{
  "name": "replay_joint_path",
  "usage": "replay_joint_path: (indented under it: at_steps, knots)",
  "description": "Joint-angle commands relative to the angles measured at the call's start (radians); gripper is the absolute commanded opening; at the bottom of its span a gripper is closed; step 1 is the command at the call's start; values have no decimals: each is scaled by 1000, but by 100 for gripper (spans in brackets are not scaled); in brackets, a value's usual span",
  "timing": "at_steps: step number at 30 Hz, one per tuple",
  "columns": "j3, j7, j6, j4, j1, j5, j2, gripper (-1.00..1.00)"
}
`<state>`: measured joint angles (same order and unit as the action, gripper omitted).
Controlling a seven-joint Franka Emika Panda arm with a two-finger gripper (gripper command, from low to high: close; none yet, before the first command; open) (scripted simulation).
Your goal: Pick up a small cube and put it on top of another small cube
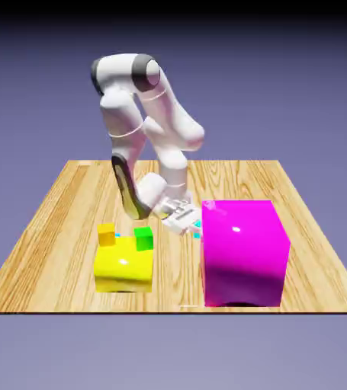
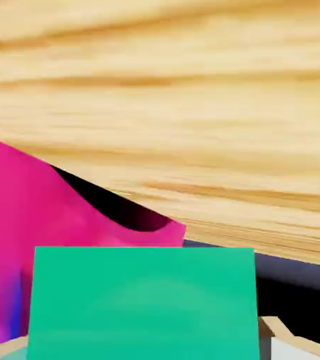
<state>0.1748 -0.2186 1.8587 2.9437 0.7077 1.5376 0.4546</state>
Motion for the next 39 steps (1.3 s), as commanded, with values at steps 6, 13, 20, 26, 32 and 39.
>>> replay_joint_path:
  at_steps: [6, 13, 20, 26, 32, 39]
  knots:
    - [-170, -180, -28, -91, 23, -263, -106, -100]
    - [-368, -389, -62, -197, 49, -568, -230, -100]
    - [-571, -590, -216, -399, -51, -759, -226, -100]
    - [-731, -732, -413, -616, -218, -837, -145, -100]
    - [-855, -822, -632, -834, -430, -847, -25, -100]
    - [-865, -775, -819, -976, -661, -721, 128, -100]
